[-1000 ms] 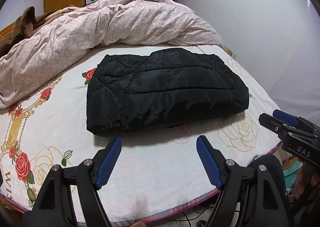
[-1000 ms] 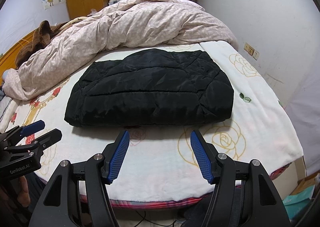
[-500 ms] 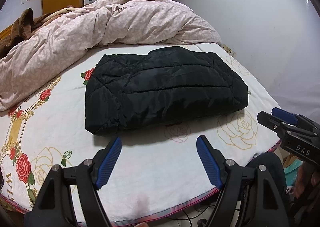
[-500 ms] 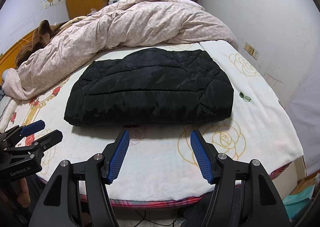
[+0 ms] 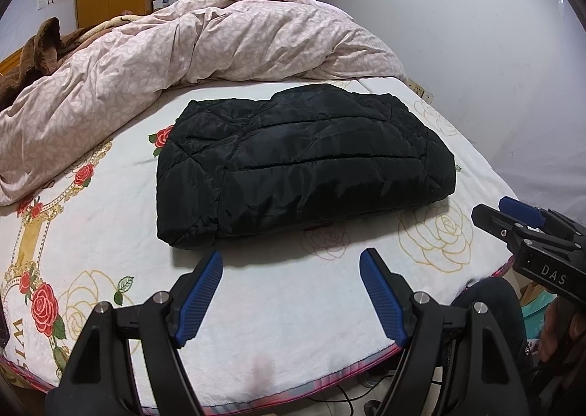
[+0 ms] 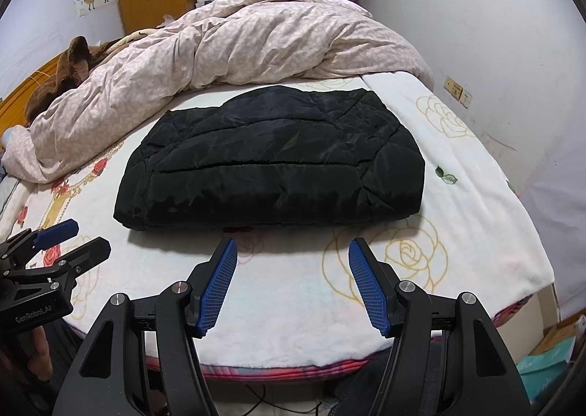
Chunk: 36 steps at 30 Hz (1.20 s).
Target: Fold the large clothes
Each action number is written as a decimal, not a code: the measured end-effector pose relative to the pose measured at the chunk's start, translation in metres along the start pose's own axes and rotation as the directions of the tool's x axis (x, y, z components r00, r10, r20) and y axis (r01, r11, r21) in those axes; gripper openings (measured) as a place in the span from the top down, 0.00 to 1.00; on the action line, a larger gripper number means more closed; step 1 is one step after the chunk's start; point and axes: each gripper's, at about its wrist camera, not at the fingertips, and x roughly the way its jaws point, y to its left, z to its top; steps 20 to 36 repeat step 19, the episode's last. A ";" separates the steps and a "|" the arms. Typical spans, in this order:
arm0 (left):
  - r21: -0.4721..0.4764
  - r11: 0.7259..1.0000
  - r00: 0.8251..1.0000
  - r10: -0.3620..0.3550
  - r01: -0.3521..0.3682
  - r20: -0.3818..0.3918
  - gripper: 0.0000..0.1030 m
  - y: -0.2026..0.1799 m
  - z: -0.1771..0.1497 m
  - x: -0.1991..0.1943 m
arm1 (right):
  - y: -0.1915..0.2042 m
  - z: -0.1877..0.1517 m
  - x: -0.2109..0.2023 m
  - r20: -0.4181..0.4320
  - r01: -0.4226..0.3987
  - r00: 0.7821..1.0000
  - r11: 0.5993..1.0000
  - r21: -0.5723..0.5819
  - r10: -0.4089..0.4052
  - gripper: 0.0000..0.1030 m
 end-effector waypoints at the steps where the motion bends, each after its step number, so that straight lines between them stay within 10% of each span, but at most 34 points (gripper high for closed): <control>1: 0.005 1.000 1.000 0.004 -0.004 0.001 0.23 0.001 0.000 -0.001 | 0.001 0.000 0.001 -0.001 0.001 1.000 1.000 -0.002 -0.001 0.38; 36: 0.032 0.999 1.000 0.000 0.000 0.011 0.23 0.005 -0.002 -0.004 | -0.001 0.000 0.000 -0.003 0.005 1.000 1.000 -0.006 -0.005 0.38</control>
